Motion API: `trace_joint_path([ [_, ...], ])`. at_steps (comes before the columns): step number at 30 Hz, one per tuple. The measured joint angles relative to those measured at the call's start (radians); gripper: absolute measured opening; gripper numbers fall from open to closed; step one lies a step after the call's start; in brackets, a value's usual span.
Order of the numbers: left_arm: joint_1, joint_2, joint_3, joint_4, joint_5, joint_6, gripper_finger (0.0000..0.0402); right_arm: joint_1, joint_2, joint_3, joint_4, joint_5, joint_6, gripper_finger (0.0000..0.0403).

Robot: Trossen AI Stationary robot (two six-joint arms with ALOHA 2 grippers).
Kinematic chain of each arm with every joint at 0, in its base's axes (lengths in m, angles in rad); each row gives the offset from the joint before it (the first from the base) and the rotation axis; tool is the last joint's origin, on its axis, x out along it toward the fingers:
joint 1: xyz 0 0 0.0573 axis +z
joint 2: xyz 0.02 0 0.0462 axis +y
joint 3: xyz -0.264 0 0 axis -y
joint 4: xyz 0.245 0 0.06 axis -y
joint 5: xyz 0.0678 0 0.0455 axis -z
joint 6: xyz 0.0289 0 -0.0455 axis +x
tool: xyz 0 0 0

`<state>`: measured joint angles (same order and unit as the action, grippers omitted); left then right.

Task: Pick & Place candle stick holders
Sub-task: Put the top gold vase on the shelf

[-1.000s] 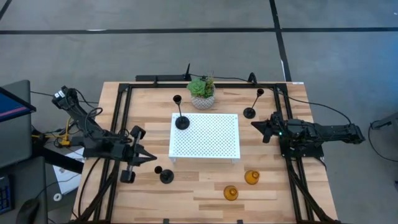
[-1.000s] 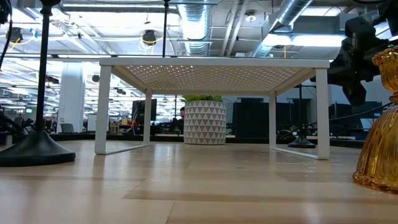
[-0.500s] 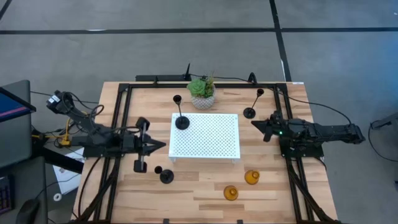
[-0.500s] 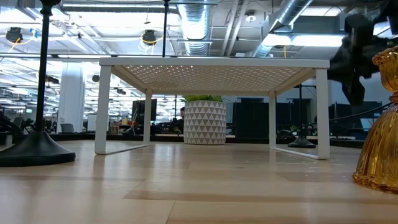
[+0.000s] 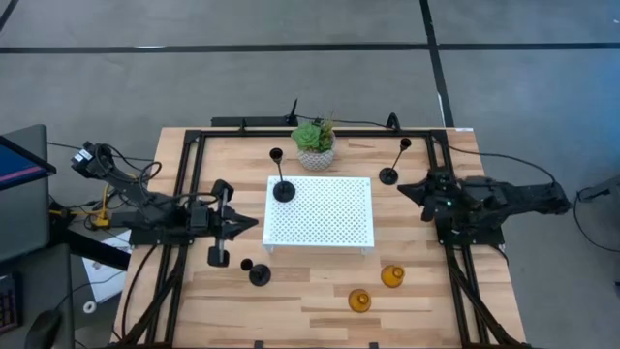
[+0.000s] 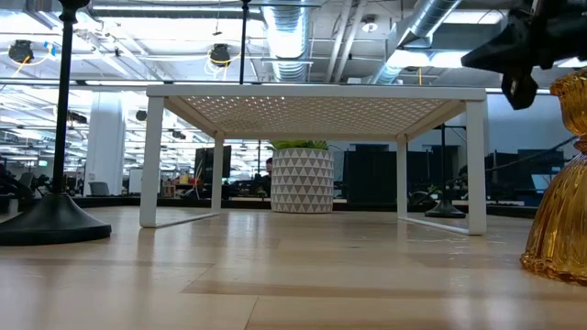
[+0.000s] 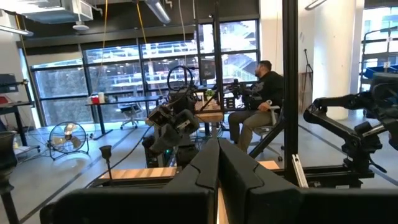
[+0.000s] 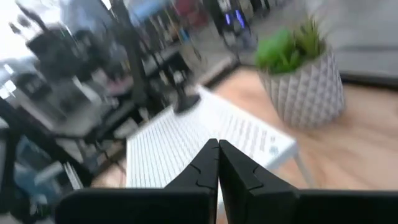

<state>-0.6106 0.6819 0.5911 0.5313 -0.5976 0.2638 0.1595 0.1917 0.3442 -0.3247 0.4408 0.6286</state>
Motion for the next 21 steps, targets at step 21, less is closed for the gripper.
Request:
trace_joint_path([
  [21,0.054,0.0,0.0,0.008,0.0,0.0,0.0007,0.252,0.571,0.641,-0.6,-0.113,0.083,0.0],
])
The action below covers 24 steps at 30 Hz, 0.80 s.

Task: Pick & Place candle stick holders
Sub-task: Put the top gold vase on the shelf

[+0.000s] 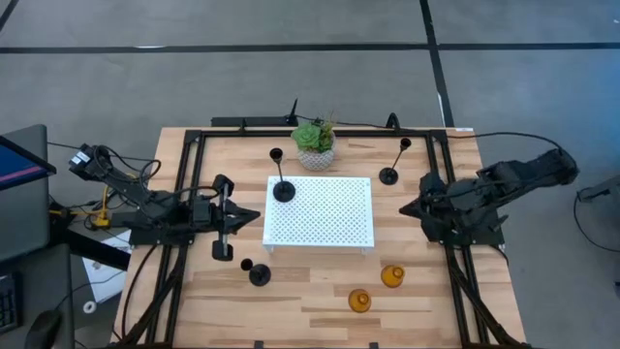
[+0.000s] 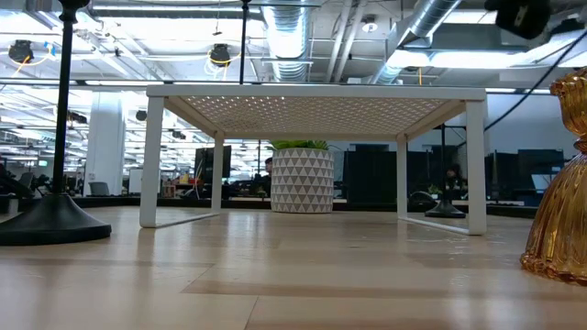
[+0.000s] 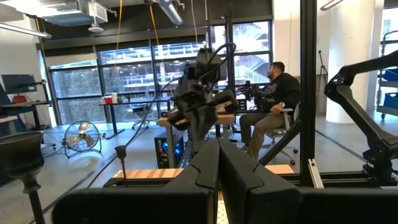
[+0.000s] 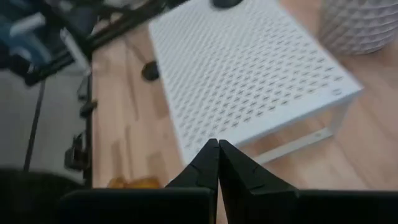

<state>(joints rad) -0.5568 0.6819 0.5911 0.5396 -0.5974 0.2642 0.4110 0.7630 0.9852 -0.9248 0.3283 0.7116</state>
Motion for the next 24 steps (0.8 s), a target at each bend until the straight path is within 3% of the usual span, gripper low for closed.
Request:
trace_joint_path([
  [10,0.0,0.0,0.0,0.0,0.0,-0.01,0.0007,0.118,0.18,0.063,-0.185,-0.163,0.272,0.0],
  [18,0.0,0.0,0.0,0.001,0.0,-0.01,0.0007,0.232,0.298,0.064,-0.163,-0.243,0.441,0.0],
  [24,0.0,0.0,0.0,0.002,0.0,-0.011,0.0007,0.308,0.371,0.064,-0.022,-0.258,0.538,0.0],
])
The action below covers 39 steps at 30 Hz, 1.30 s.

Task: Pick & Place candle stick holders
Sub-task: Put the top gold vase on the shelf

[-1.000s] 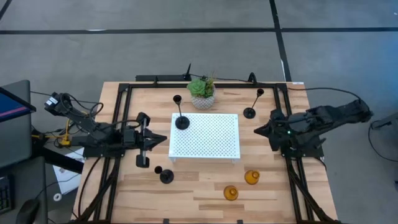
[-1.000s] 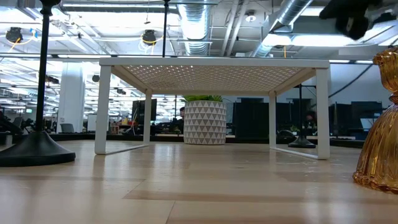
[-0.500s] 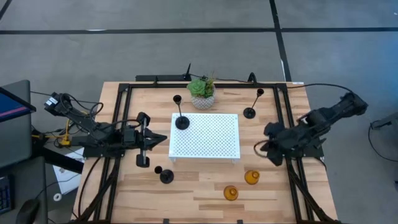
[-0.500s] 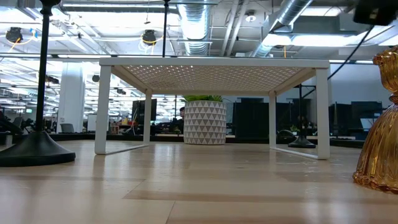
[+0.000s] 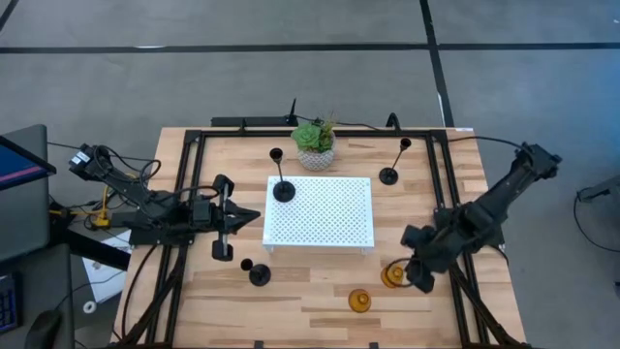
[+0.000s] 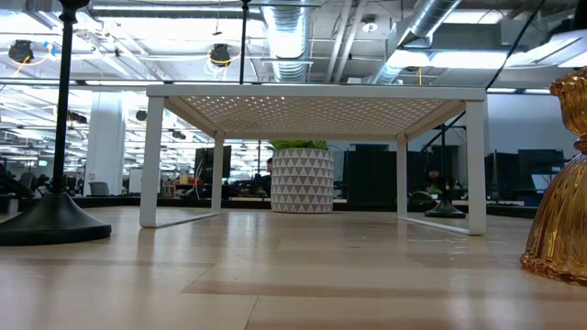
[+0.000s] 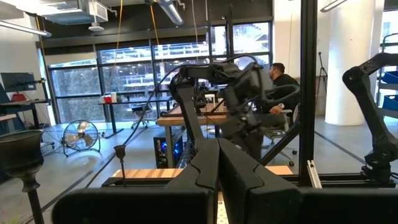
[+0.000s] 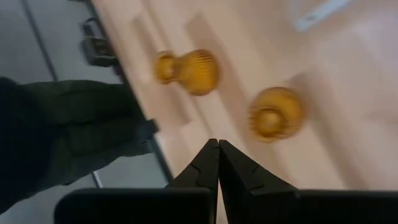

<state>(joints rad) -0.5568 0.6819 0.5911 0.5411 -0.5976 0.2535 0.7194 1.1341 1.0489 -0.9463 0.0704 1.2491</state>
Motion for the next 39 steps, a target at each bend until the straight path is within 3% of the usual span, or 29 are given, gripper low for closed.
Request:
trace_joint_path([
  [20,0.0,0.0,0.0,0.01,0.0,-0.008,0.0007,0.059,0.244,0.0,0.04,-0.021,-0.052,0.0],
  [30,-0.001,0.0,0.0,0.011,0.0,-0.016,0.0007,0.057,0.278,0.0,0.012,-0.021,-0.104,0.0001],
  [39,-0.001,0.001,0.0,0.01,0.0,-0.026,0.0007,0.035,0.278,0.0,0.012,0.004,-0.108,0.0069],
])
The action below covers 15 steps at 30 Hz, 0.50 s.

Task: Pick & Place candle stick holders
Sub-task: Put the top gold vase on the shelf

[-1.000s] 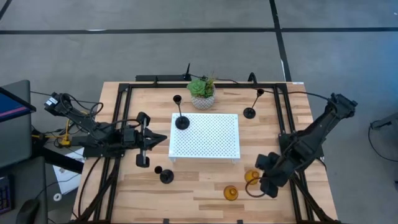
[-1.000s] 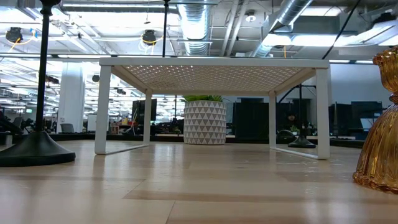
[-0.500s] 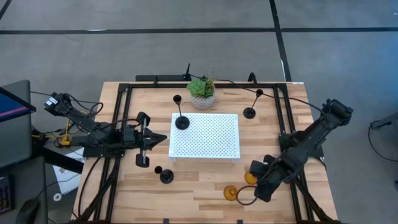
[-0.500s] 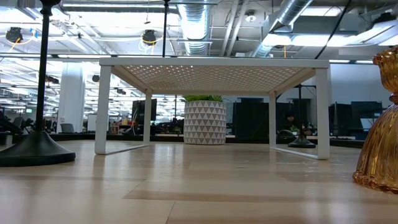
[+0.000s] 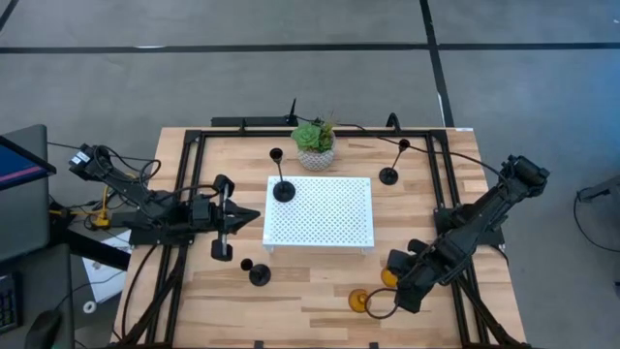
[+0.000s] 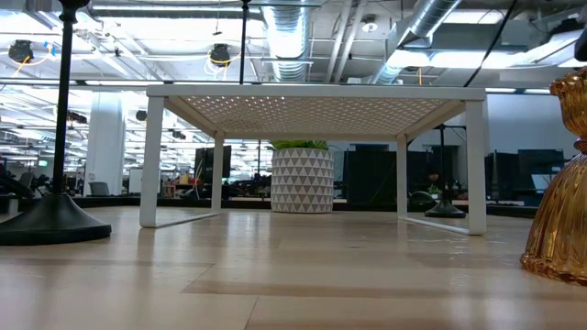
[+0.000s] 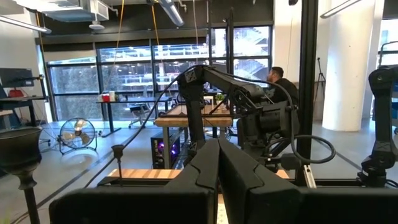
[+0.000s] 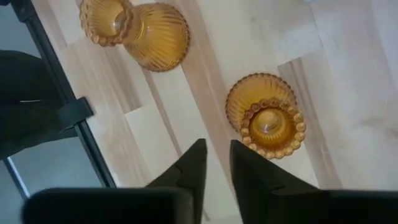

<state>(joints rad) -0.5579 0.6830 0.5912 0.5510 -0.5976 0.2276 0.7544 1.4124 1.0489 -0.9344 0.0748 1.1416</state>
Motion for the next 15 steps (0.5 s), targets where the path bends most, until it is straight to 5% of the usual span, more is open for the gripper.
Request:
trace_joint_path([
  [8,0.0,0.0,0.0,-0.002,0.0,0.0,0.0007,-0.013,0.0,-0.005,0.002,0.016,0.0,0.0139],
  [15,0.0,0.0,0.0,-0.004,0.0,0.0,0.0007,-0.013,-0.001,-0.057,0.016,0.024,0.016,0.015],
])
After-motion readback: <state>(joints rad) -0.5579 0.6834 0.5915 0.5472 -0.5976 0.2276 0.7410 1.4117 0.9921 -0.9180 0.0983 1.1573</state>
